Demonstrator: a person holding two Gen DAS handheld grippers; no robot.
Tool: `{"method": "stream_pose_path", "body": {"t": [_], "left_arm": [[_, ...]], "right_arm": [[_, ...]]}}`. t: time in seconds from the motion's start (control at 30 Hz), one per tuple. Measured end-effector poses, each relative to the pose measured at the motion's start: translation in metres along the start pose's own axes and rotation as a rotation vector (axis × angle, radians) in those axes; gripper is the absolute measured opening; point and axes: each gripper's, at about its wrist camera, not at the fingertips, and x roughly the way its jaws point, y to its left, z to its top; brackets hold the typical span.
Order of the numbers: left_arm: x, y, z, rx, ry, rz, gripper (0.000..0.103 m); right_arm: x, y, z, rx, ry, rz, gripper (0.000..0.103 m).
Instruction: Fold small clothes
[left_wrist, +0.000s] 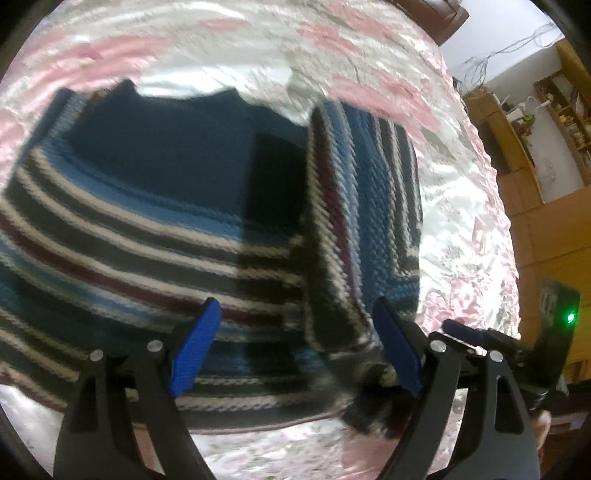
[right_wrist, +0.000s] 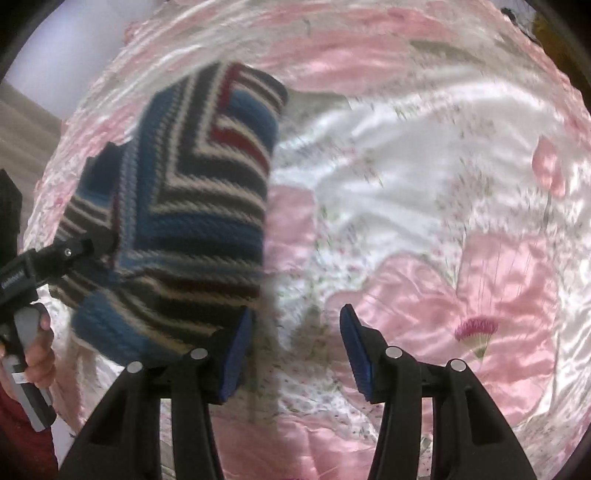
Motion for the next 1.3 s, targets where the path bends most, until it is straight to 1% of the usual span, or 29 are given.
{"method": "stream_pose_path", "body": {"t": [0.07,0.2,0.3,0.37,0.4,0.5,0.53,0.6,0.63,0.67,0.77,0.87,1.07,1.2,1.3], "left_arm": [[0.011,-0.003,-0.001,-0.006,0.023,0.000,0.084],[0.023,-0.012,-0.004,-0.006,0.035,0.005,0.085],[0.028,-0.026,-0.006,0.012,0.054,-0.019,0.083],[0.031,-0.033,-0.007,0.029,0.070,-0.037,0.073],[0.033,-0.037,-0.008,0.040,0.071,-0.027,0.071],[0.038,-0.045,-0.009,0.065,0.071,-0.026,0.058],[0.039,-0.045,-0.009,0.062,0.070,-0.034,0.050],[0.039,-0.043,-0.008,0.049,0.065,-0.046,0.042],[0.038,-0.042,-0.008,0.044,0.054,-0.049,0.035],[0.036,-0.041,-0.008,0.044,0.046,-0.051,0.032],[0.028,-0.040,-0.009,0.046,0.011,-0.058,0.027],[0.013,-0.040,-0.009,0.057,-0.034,-0.066,0.026],[-0.019,-0.028,-0.002,0.078,-0.069,-0.057,0.025],[-0.039,-0.021,0.003,0.087,-0.094,-0.046,0.025],[-0.055,-0.014,0.005,0.111,-0.107,-0.029,0.025]], "right_arm": [[0.006,-0.008,-0.003,0.013,0.002,-0.011,0.050],[0.013,-0.017,-0.007,0.030,0.011,0.010,0.050],[0.020,-0.024,-0.010,0.044,0.020,0.021,0.050],[0.024,-0.027,-0.010,0.054,0.027,0.030,0.050],[0.026,-0.029,-0.011,0.055,0.029,0.028,0.050],[0.029,-0.029,-0.013,0.060,0.030,0.030,0.051],[0.029,-0.029,-0.014,0.060,0.027,0.032,0.052],[0.028,-0.030,-0.016,0.061,0.026,0.034,0.052],[0.028,-0.031,-0.017,0.062,0.026,0.036,0.053],[0.029,-0.028,-0.018,0.064,0.026,0.037,0.053],[0.025,-0.033,-0.023,0.073,0.025,0.043,0.053],[0.019,-0.040,-0.029,0.071,0.017,0.038,0.055],[0.009,-0.044,-0.035,0.061,0.005,0.042,0.056],[0.011,-0.043,-0.040,0.057,0.011,0.053,0.056],[0.013,-0.038,-0.043,0.043,0.013,0.063,0.056]]}}
